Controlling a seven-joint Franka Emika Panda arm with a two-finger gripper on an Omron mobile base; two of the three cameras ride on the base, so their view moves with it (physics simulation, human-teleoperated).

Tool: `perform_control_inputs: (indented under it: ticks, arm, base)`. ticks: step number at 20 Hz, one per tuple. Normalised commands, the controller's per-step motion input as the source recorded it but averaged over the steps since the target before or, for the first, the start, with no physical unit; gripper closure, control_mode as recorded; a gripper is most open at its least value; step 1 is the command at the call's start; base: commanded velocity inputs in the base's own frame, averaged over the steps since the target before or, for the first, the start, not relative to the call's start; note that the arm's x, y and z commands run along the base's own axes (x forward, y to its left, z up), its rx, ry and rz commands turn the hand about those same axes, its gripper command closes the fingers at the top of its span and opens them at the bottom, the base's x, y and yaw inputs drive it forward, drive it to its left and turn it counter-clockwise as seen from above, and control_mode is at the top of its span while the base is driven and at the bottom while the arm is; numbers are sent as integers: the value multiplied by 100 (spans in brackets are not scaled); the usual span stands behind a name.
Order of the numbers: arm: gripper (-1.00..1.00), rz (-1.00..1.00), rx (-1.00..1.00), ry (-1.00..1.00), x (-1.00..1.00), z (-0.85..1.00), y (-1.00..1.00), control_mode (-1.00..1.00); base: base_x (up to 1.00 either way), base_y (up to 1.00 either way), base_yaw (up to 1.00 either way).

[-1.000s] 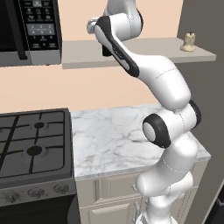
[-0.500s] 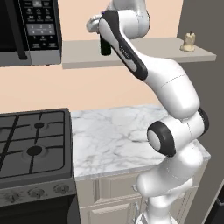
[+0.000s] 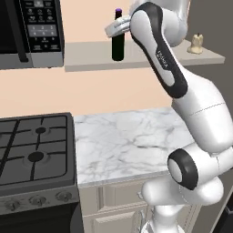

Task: Get the candle and the beer from the cabinet and move them to the dining counter.

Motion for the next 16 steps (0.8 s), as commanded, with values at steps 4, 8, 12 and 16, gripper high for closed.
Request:
perform_control_inputs:
  ticks: [4, 8, 12, 16]
  arm:
    - [100, 27, 1, -8, -100, -1, -33, -100]
    - [100, 25, 1, -1, -100, -17, -29, -100]
    - [100, 22, 0, -1, -100, -22, -32, -100]
    - [100, 19, 0, 0, -88, -36, -10, -100]
  base:
    - [0, 0, 0]
    - [0, 0, 0]
    - [0, 0, 0]
    - [0, 0, 0]
